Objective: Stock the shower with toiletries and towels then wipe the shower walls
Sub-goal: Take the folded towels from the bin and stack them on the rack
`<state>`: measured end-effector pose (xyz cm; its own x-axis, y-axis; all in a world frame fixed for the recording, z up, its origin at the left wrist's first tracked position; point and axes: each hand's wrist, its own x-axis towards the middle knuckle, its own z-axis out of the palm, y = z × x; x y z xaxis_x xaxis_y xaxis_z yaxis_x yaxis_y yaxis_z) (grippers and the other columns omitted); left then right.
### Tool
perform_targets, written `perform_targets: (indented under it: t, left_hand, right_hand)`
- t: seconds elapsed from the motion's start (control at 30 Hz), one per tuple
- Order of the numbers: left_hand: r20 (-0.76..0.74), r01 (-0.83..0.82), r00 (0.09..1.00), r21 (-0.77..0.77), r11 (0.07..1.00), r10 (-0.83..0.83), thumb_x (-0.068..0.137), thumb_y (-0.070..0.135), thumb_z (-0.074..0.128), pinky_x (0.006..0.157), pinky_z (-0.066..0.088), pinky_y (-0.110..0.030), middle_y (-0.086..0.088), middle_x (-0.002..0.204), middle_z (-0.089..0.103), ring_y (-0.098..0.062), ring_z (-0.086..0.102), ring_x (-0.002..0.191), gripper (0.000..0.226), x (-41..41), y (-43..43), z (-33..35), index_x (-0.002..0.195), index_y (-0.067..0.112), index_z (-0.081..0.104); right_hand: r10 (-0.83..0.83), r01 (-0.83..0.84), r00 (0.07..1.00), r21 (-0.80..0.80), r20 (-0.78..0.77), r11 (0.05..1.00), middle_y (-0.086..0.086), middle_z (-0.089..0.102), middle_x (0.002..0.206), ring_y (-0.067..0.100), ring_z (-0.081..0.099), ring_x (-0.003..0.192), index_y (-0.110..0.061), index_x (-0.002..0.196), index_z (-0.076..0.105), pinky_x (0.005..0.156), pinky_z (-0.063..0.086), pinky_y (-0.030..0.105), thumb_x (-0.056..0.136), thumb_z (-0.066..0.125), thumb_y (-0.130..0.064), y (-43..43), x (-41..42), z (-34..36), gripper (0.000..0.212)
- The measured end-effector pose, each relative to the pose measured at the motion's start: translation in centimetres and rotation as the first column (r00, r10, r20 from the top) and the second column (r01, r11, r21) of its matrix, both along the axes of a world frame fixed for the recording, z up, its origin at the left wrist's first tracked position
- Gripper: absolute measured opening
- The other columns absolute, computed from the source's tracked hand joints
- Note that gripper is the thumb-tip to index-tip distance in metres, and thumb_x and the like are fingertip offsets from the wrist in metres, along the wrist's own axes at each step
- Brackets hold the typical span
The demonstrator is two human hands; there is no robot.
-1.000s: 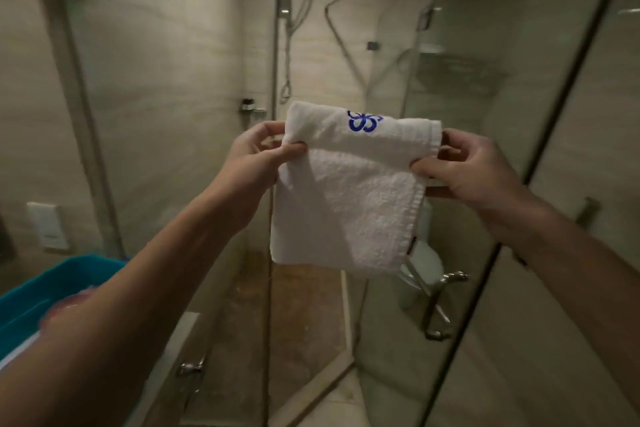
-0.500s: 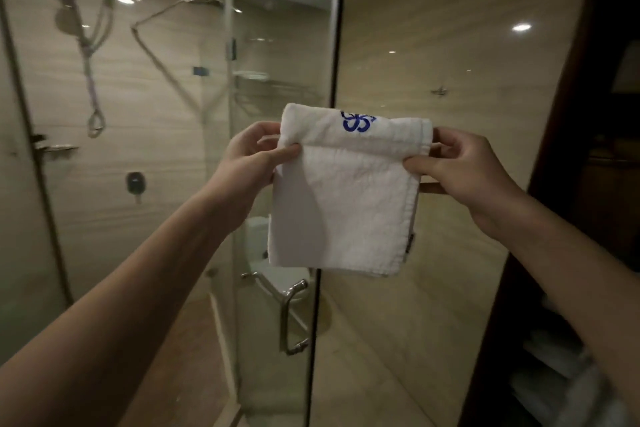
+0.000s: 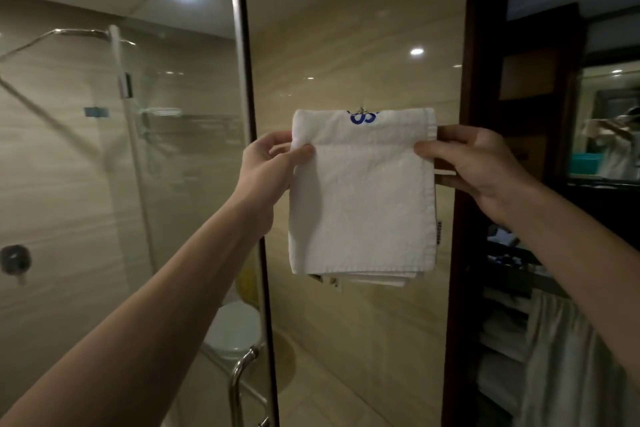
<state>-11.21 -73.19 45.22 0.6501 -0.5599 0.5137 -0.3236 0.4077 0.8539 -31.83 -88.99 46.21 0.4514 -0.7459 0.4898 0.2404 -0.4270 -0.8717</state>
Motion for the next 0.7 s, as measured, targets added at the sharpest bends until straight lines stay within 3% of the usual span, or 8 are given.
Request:
perform_targets:
  t: [0.17, 0.33, 0.43, 0.53, 0.7]
  left_hand:
    - [0.009, 0.018, 1.0, -0.002, 1.0, -0.018, 0.088, 0.014, 0.071, 0.082, 0.06, -0.035, 0.001, 0.099, 0.075, -0.017, 0.073, 0.093, 0.018, 0.7, -6.3, 1.1, 0.106, 0.019, 0.068]
    - [0.019, 0.01, 1.0, -0.004, 1.0, -0.01, 0.086, 0.016, 0.07, 0.083, 0.061, -0.039, -0.001, 0.096, 0.076, -0.022, 0.073, 0.093, 0.024, 1.9, -14.4, 1.5, 0.109, 0.02, 0.068]
    - [-0.01, -0.003, 1.0, -0.023, 1.0, 0.003, 0.084, 0.017, 0.071, 0.07, 0.057, -0.031, 0.0, 0.092, 0.075, -0.02, 0.071, 0.086, 0.026, 2.4, -20.4, 1.6, 0.11, 0.018, 0.07]
    - [-0.037, 0.001, 0.999, -0.035, 0.999, -0.003, 0.085, 0.013, 0.069, 0.057, 0.051, -0.021, 0.001, 0.086, 0.073, -0.015, 0.067, 0.077, 0.027, 2.3, -26.7, 1.6, 0.111, 0.017, 0.069]
    - [0.017, -0.023, 1.0, 0.013, 1.0, 0.022, 0.088, 0.009, 0.069, 0.076, 0.06, -0.036, -0.003, 0.097, 0.073, -0.022, 0.071, 0.091, 0.023, 3.2, -34.9, 1.7, 0.109, 0.017, 0.067]
  right_hand:
    - [-0.072, 0.072, 0.997, 0.001, 0.041, 0.997, -0.005, 0.076, 0.097, 0.006, 0.074, 0.083, -0.022, 0.102, 0.069, 0.066, 0.058, 0.023, 0.082, 0.079, -0.016, -5.1, 0.7, 0.7, 0.024]
    - [-0.09, 0.091, 0.994, -0.004, 0.055, 0.996, -0.005, 0.073, 0.104, 0.011, 0.071, 0.095, -0.025, 0.105, 0.066, 0.084, 0.059, 0.033, 0.083, 0.079, -0.018, -12.8, 2.0, 0.4, 0.026]
    - [-0.103, 0.102, 0.991, 0.014, 0.086, 0.995, -0.002, 0.071, 0.109, 0.011, 0.071, 0.095, -0.019, 0.122, 0.061, 0.078, 0.059, 0.03, 0.083, 0.079, -0.018, -18.6, 2.9, -0.1, 0.043]
    - [-0.113, 0.109, 0.989, 0.048, 0.1, 0.993, -0.001, 0.072, 0.108, 0.009, 0.072, 0.091, -0.018, 0.124, 0.061, 0.071, 0.059, 0.026, 0.082, 0.08, -0.019, -24.9, 3.4, -0.4, 0.046]
    - [-0.083, 0.082, 0.996, 0.044, 0.037, 0.996, -0.003, 0.074, 0.104, 0.009, 0.073, 0.09, -0.02, 0.117, 0.065, 0.071, 0.058, 0.027, 0.082, 0.08, -0.02, -34.4, 4.4, -0.1, 0.038]
